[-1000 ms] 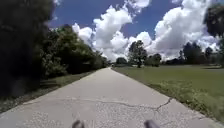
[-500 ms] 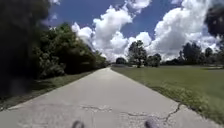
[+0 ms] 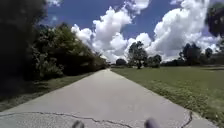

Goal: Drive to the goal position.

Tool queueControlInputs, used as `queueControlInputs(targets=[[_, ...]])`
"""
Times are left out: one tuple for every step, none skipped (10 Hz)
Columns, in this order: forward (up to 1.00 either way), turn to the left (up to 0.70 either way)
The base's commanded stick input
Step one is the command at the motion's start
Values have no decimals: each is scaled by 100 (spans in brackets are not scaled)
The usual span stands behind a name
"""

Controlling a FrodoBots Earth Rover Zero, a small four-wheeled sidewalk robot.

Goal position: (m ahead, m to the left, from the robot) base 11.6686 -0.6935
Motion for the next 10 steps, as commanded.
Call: queueControlInputs(targets=[[50, 0], [50, 0], [50, 0], [50, 0], [50, 0], [50, 0], [50, 0], [50, 0], [50, 0], [50, 0]])
